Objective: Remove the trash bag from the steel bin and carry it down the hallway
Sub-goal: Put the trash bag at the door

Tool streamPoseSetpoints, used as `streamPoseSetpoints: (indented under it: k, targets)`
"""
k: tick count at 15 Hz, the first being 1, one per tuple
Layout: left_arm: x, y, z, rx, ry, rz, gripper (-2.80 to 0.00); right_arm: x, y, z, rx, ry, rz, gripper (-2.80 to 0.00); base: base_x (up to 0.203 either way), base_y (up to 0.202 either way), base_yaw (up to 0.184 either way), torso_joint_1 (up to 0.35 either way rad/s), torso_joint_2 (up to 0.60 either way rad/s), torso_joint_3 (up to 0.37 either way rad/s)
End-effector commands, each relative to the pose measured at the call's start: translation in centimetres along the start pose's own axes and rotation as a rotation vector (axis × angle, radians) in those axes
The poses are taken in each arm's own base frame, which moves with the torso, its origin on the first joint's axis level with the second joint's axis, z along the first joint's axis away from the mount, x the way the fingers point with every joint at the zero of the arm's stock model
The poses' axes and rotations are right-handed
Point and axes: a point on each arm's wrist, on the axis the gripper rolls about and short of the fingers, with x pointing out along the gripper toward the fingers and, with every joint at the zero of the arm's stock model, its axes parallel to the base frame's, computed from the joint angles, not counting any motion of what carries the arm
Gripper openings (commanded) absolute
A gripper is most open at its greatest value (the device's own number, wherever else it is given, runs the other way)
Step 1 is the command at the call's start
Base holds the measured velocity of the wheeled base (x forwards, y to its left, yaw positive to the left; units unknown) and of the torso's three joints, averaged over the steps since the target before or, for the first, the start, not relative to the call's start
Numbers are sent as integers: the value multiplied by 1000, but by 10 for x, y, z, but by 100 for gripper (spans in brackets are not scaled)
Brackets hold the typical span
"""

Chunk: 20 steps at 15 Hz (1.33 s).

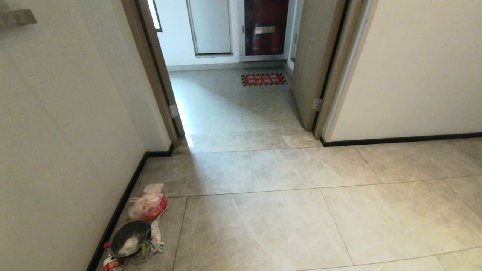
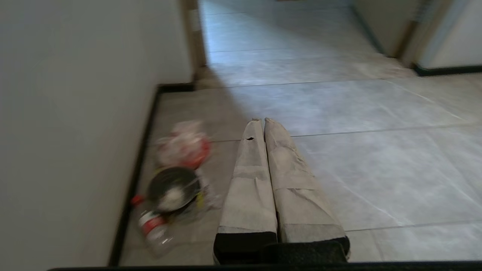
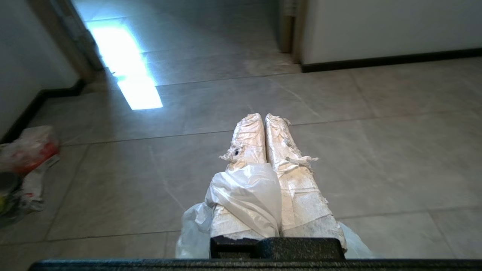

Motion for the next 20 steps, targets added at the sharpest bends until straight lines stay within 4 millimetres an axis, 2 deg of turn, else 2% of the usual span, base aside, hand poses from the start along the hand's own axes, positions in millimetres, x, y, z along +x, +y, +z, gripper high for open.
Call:
streamPoseSetpoints:
  k: [1, 20]
  targets:
    - [0, 0, 0, 0, -1, 0, -280, 0, 0, 0, 0, 1, 0, -280, 1, -17, 165, 2, 1, 1]
    - [0, 0, 0, -2, -1, 0, -280, 0, 0, 0, -1, 1, 0, -280, 2, -17, 164, 3, 2, 3]
